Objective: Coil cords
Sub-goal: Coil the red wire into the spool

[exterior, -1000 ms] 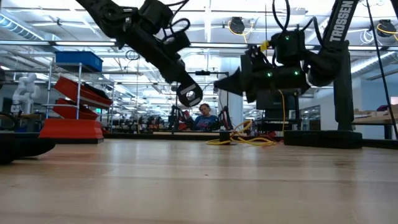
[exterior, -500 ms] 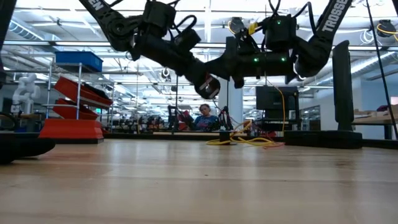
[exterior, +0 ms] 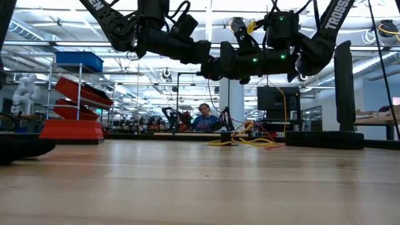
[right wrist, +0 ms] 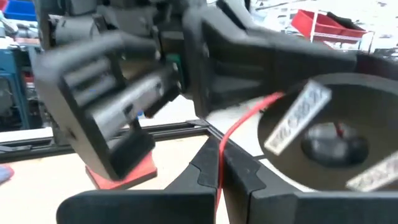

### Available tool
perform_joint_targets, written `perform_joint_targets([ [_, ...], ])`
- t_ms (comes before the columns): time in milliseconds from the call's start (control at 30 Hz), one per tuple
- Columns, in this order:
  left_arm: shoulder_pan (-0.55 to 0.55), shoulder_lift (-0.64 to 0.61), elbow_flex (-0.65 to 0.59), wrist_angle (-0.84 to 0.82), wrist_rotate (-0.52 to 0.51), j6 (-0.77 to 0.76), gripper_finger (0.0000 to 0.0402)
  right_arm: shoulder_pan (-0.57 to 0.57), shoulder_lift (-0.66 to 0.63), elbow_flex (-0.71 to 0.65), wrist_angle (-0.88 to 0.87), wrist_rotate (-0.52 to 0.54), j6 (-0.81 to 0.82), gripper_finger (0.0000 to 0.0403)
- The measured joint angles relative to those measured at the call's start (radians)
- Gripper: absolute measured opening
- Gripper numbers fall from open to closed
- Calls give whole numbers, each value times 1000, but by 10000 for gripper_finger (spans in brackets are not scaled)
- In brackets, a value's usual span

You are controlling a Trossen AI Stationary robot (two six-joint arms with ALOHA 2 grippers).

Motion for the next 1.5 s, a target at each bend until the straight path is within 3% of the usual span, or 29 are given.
perform_joint_targets([
  [500, -6, 2, 0, 63, 85, -179, 0, -15, 67, 2, -2, 73, -53, 0],
  [767, -6, -25, 0, -70, 169, -198, 0, -29, 72, -11, -44, 62, -123, 0],
  [1067, 11, -118, 0, -266, 234, -141, 0, -59, 71, -96, -4, -26, -135, 0],
  [1500, 70, -157, 2, -481, 488, -124, 0, -83, 72, -118, -45, -113, -132, 0],
])
